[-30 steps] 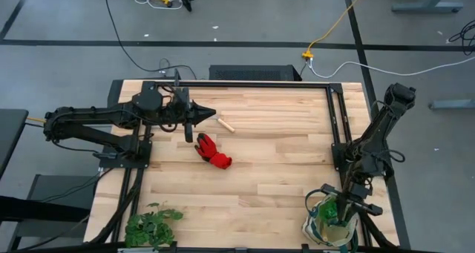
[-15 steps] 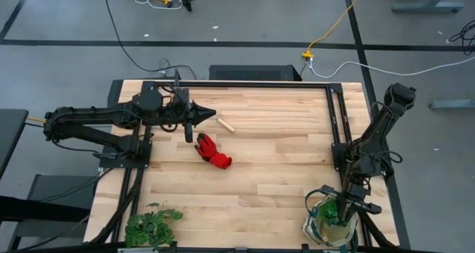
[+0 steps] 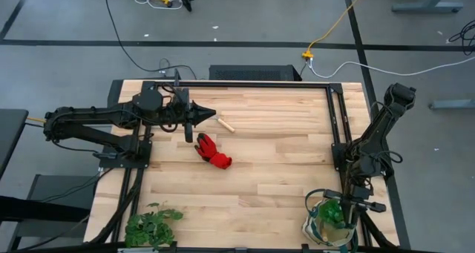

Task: Pick & Place Garden tools in Gardening bag
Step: Put the shear scissors into the gardening bag

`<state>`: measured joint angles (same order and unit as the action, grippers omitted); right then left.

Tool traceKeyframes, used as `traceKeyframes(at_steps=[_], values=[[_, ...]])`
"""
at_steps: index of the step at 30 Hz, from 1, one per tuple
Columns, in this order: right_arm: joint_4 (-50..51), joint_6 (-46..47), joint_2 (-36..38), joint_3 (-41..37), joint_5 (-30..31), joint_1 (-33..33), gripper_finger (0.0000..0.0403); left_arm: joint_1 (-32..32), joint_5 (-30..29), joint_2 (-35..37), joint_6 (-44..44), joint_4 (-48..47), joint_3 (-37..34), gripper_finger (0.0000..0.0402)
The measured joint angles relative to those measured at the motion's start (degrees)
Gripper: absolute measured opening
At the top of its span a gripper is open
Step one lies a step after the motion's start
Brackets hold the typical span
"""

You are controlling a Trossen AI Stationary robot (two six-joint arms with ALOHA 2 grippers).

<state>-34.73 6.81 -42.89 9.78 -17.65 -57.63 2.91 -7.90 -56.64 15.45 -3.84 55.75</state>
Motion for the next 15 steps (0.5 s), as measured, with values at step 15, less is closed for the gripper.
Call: traceKeyframes(at_steps=[15], values=[[0.1,-1.9,-1.8,0.0,0.0,0.0,0.0046,0.0,0.0,0.0,-0.2,0.0,0.0,0.0002]])
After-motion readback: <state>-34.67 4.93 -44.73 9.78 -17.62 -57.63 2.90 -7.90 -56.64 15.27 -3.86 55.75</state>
